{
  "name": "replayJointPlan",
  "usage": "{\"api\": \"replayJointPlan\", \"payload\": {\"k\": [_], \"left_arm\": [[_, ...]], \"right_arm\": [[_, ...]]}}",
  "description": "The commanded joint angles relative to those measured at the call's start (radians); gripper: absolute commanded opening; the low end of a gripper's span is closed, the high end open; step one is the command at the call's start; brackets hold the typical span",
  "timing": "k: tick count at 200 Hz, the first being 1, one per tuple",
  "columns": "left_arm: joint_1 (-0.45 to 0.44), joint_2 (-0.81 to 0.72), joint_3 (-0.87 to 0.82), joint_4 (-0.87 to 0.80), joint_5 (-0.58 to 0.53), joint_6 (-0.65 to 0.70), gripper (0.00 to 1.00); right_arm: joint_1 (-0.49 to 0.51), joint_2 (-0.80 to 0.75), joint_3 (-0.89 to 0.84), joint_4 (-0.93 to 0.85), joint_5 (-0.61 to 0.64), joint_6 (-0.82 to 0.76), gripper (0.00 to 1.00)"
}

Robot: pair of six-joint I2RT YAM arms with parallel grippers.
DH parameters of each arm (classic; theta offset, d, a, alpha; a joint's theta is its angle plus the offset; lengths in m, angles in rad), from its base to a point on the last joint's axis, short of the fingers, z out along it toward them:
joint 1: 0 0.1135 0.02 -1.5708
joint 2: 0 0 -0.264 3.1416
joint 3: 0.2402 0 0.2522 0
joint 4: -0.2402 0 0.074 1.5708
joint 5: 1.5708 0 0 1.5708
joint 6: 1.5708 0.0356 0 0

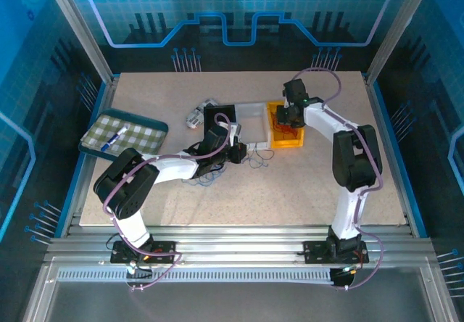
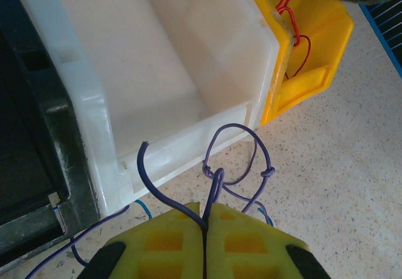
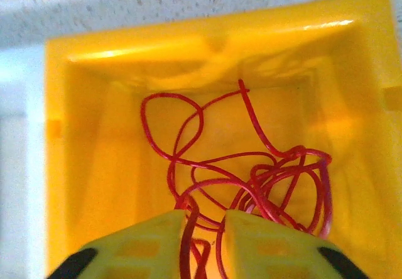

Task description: Untangle the cables

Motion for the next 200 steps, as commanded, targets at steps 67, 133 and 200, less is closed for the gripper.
{"api": "replayJointPlan", "payload": {"k": [67,133,200], "left_arm": [[0.007,-0.043,0.009,-0.019,-0.008,0.03,0.0],[0.032,-0.151,-0.045,-0.11,-0.043,0.029,0.59],[0.038,-0.142,0.0,-0.274,-0.18,0.0,0.62]], "right_arm": [[0.017,-0.281,-0.14,0.087,-0.008,-0.017,0.52],[0.194,-0.456,-0.476,0.184,-0.169,-0.024,0.53],[0.285,-0.325,-0.442,0.155,-0.246,-0.074,0.51]]}}
